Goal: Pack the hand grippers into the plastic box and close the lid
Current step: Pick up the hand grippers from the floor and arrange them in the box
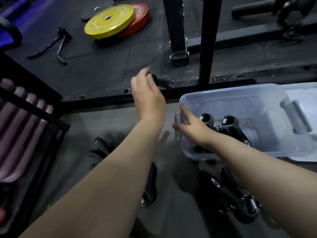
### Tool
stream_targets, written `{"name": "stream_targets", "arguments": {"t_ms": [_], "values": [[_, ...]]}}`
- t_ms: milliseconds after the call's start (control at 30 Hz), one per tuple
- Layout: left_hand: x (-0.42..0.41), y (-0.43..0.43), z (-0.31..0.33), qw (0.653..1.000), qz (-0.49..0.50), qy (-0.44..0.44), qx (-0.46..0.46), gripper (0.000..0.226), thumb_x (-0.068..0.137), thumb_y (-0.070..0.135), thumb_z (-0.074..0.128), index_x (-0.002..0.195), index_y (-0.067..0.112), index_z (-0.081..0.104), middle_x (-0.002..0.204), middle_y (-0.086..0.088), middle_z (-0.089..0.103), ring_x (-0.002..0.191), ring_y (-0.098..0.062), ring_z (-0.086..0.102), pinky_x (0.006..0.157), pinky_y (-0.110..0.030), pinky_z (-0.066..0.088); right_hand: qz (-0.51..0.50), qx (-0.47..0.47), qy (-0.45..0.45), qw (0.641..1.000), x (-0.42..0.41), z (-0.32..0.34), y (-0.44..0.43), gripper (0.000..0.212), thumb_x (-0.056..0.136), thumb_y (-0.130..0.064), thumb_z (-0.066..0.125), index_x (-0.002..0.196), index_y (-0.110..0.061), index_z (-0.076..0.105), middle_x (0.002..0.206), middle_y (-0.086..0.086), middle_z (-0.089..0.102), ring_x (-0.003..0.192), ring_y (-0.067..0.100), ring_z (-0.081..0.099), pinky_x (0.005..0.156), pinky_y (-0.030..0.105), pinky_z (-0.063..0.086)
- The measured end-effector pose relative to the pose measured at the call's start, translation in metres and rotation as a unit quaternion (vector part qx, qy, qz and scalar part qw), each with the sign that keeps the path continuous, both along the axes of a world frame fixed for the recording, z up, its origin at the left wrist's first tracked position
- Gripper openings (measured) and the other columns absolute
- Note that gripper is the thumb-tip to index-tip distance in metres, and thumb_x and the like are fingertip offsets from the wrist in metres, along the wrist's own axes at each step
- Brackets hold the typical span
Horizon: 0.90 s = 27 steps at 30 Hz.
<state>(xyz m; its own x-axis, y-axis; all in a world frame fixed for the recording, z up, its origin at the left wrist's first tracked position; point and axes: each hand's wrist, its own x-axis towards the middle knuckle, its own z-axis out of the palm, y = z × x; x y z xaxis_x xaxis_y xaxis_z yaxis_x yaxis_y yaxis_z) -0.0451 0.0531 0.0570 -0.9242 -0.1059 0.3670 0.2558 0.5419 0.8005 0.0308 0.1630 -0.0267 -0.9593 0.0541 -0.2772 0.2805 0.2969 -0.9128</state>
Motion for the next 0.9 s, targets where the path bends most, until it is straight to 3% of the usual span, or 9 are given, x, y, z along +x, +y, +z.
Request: {"name": "stream_targets", "arguments": {"t_ms": [67,167,300,433,500,600,700,800,900], "values": [[0.008,0.006,0.009,0.999,-0.029,0.035,-0.004,0.032,0.106,0.023,0.035,0.128,0.015,0.055,0.113,0.009,0.045,0.092,0.005,0.047,0.077,0.004,0.031,-0.067,-0.108,-0.03,0.991,0.005,0.008,0.011,0.083,0.084,-0.034,0.064,0.155,-0.027,0.021,0.155,-0.008,0.033,0.141,0.014,0.034,0.117,0.038,0.027],[0.021,0.016,0.015,0.996,-0.065,0.067,0.001,0.028,0.105,0.02,0.039,0.125,0.011,0.056,0.112,0.006,0.05,0.094,0.018,0.046,0.078,0.005,0.029,-0.141,-0.131,0.005,0.981,0.013,0.021,0.031,0.075,0.077,-0.031,0.063,0.147,-0.029,0.034,0.139,-0.008,0.049,0.127,0.013,0.049,0.109,0.042,0.038],[0.031,0.032,0.014,0.995,-0.095,-0.02,0.028,0.025,0.104,0.028,0.041,0.124,0.02,0.053,0.119,0.005,0.056,0.096,0.011,0.051,0.079,0.001,0.034,-0.132,-0.016,0.051,0.99,0.02,0.044,0.052,0.07,0.07,-0.038,0.062,0.135,-0.03,0.039,0.124,-0.006,0.056,0.117,0.011,0.054,0.104,0.041,0.043],[0.036,0.044,0.011,0.988,-0.077,-0.106,0.08,0.026,0.103,0.03,0.042,0.127,0.02,0.049,0.116,0.006,0.056,0.101,-0.007,0.054,0.083,-0.015,0.038,-0.089,0.123,0.066,0.986,0.03,0.055,0.08,0.075,0.082,-0.037,0.055,0.15,-0.028,0.025,0.144,-0.002,0.036,0.12,0.01,0.049,0.103,0.031,0.038],[0.039,0.05,0.009,0.982,-0.086,-0.146,0.085,0.026,0.103,0.03,0.043,0.128,0.022,0.047,0.115,0.007,0.056,0.099,-0.008,0.056,0.082,-0.019,0.04,-0.072,0.156,0.06,0.983,0.034,0.06,0.095,0.063,0.088,-0.032,0.052,0.148,-0.027,0.033,0.143,-0.004,0.034,0.116,0.008,0.048,0.103,0.027,0.035],[0.045,0.064,0.001,0.97,-0.128,-0.193,0.073,0.03,0.101,0.033,0.046,0.13,0.026,0.043,0.112,0.004,0.059,0.099,-0.011,0.061,0.085,-0.027,0.05,-0.016,0.182,0.036,0.983,0.037,0.061,0.113,0.044,0.09,-0.034,0.052,0.134,-0.029,0.05,0.127,-0.007,0.054,0.109,0.01,0.059,0.1,0.037,0.047],[0.05,0.075,-0.015,0.961,-0.141,-0.224,0.081,0.034,0.1,0.033,0.049,0.132,0.023,0.043,0.104,-0.001,0.064,0.094,-0.015,0.066,0.089,-0.039,0.055,0.069,0.201,0.014,0.977,0.046,0.064,0.122,0.029,0.096,-0.034,0.057,0.124,-0.025,0.057,0.109,-0.01,0.064,0.098,0.009,0.061,0.09,0.03,0.048],[0.051,0.085,-0.029,0.953,-0.141,-0.257,0.082,0.037,0.1,0.039,0.046,0.132,0.022,0.043,0.106,-0.001,0.065,0.094,-0.018,0.067,0.09,-0.041,0.054,0.071,0.191,0.009,0.979,0.051,0.059,0.13,0.023,0.098,-0.033,0.055,0.118,-0.022,0.056,0.1,-0.007,0.063,0.093,0.013,0.06,0.084,0.031,0.048],[0.05,0.088,-0.039,0.945,-0.16,-0.285,0.028,0.043,0.102,0.038,0.041,0.138,0.015,0.041,0.123,0.0,0.054,0.105,-0.016,0.055,0.09,-0.025,0.043,0.055,0.272,-0.052,0.959,0.052,0.05,0.142,0.019,0.101,-0.03,0.048,0.105,-0.012,0.054,0.092,0.002,0.059,0.085,0.022,0.057,0.072,0.034,0.044]]}}
